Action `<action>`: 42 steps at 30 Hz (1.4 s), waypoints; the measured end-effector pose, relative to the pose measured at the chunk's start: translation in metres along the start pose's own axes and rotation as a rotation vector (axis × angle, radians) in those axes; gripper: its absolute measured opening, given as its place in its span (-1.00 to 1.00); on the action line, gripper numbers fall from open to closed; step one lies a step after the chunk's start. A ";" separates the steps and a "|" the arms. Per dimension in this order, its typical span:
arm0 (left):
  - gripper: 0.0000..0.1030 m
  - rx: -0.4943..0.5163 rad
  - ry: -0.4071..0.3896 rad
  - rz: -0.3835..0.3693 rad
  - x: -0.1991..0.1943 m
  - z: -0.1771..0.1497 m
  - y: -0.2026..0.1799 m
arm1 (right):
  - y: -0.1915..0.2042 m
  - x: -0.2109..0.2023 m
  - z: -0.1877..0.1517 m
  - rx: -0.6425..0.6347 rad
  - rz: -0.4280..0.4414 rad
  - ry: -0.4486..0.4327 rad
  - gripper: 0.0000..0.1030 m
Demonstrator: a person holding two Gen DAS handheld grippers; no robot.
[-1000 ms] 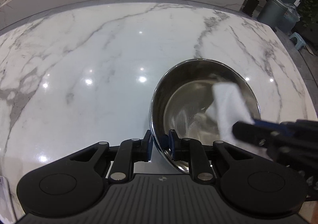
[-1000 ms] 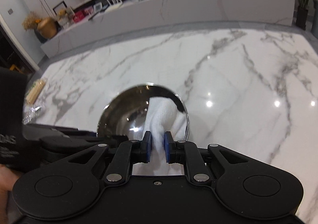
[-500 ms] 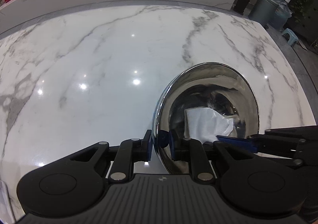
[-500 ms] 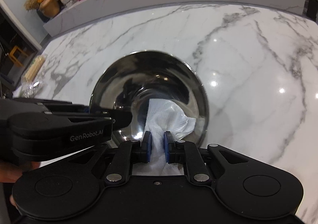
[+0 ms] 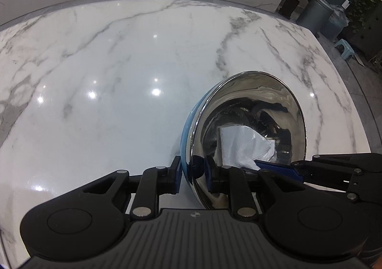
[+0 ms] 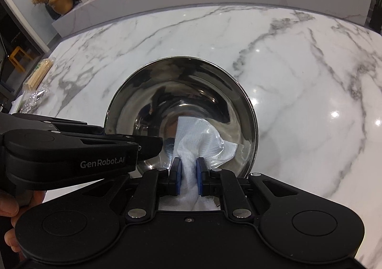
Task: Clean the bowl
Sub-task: 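Tilt the bowl up with the left gripper while the right gripper brings the towel inside, then wipe the bowl interior with the towel in the right gripper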
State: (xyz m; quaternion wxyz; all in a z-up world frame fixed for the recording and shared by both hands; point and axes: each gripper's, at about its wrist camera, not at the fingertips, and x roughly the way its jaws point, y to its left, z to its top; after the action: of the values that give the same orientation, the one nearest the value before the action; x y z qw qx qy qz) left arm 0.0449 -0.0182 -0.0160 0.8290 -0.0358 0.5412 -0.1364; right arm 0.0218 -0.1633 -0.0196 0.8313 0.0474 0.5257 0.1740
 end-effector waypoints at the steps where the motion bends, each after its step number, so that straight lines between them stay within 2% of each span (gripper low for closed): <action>1: -0.68 0.003 0.000 -0.002 0.000 0.000 0.000 | 0.000 0.000 0.000 -0.007 -0.006 0.000 -0.80; 4: -0.68 0.018 0.001 0.004 -0.001 0.000 -0.003 | 0.003 -0.003 -0.001 -0.040 -0.049 -0.013 -0.81; 8: -0.69 0.029 -0.003 0.009 -0.002 0.000 -0.006 | 0.007 -0.010 -0.002 -0.104 -0.150 -0.058 -0.81; 11: -0.69 0.025 -0.005 0.005 -0.002 0.000 -0.006 | 0.003 -0.009 -0.001 -0.094 -0.145 -0.057 -0.80; 13: -0.62 0.021 -0.001 -0.001 -0.001 0.000 -0.006 | 0.000 -0.009 -0.001 -0.087 -0.141 -0.056 -0.80; 15: -0.35 0.017 0.003 -0.008 0.000 0.000 -0.006 | -0.002 -0.009 -0.001 -0.081 -0.138 -0.055 -0.80; 17: -0.25 0.012 0.007 -0.015 0.001 0.001 -0.006 | -0.005 -0.008 -0.001 -0.075 -0.135 -0.054 -0.80; 19: -0.31 0.008 0.011 -0.021 0.001 0.001 -0.006 | -0.008 -0.008 -0.001 -0.068 -0.131 -0.053 -0.80; 21: -0.63 0.004 0.015 -0.028 0.002 0.001 -0.006 | -0.011 -0.008 0.000 -0.055 -0.119 -0.052 -0.80; 28: -0.67 -0.009 0.027 -0.049 0.004 0.001 -0.007 | -0.014 -0.007 -0.001 -0.044 -0.102 -0.038 -0.80; 33: -0.72 -0.012 0.015 -0.049 0.002 0.003 -0.008 | -0.019 -0.003 -0.002 0.011 0.018 -0.005 -0.78; 42: -0.72 -0.003 0.014 -0.032 0.003 0.004 -0.009 | -0.016 0.001 -0.003 -0.025 -0.031 -0.005 -0.80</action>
State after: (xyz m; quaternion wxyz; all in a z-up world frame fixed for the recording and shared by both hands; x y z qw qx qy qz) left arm 0.0477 -0.0281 -0.0148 0.8229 -0.0448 0.5465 -0.1491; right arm 0.0229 -0.1786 -0.0258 0.8359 0.0294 0.5219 0.1675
